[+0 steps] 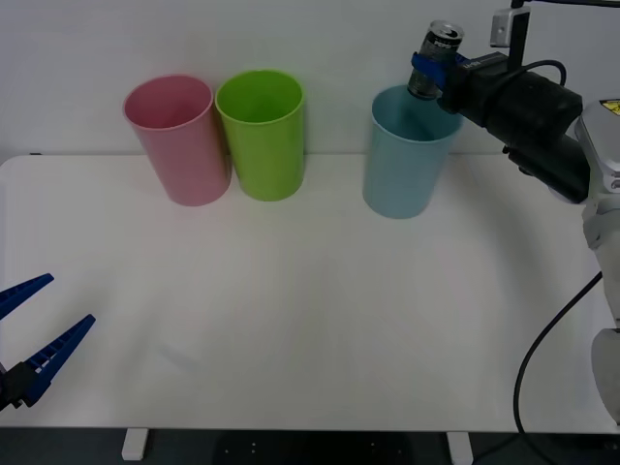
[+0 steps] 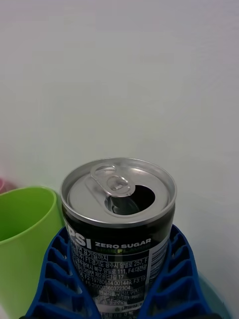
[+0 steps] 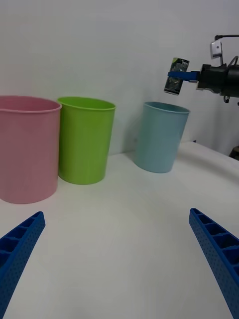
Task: Grasp the object on the table and drop it into the matching bin: aluminum can to the light blue bin, PET bottle to the pink bin.
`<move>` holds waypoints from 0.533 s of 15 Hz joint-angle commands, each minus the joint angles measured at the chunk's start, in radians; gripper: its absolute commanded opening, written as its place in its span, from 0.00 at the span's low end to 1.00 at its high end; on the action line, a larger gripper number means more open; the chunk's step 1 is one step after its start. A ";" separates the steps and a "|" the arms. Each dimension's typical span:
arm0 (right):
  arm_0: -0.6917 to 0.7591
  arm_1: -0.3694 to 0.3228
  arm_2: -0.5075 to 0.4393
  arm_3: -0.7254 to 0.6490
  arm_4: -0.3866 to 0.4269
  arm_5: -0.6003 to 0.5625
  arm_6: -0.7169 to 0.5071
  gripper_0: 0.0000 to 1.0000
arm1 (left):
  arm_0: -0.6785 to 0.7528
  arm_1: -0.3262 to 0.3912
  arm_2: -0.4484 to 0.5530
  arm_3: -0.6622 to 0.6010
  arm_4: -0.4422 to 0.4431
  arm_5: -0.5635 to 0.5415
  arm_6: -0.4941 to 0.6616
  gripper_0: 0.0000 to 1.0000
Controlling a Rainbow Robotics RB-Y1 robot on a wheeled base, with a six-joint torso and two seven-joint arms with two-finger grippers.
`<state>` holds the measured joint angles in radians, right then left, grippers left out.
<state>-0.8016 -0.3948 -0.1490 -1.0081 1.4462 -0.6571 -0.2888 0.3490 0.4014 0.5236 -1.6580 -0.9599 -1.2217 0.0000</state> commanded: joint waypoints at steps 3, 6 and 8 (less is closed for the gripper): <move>0.001 0.002 -0.001 -0.001 0.002 -0.001 0.014 0.16 | 0.000 0.000 0.000 0.000 0.000 0.000 0.000 1.00; -0.001 0.002 0.000 -0.001 -0.003 -0.001 0.033 1.00 | 0.000 0.000 0.000 0.000 0.000 0.000 0.000 1.00; -0.001 0.002 -0.001 -0.001 -0.006 -0.001 0.040 1.00 | 0.000 0.000 0.000 0.000 0.000 0.000 0.000 1.00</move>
<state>-0.8023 -0.3928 -0.1500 -1.0090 1.4422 -0.6580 -0.2511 0.3490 0.4014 0.5236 -1.6580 -0.9599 -1.2217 0.0000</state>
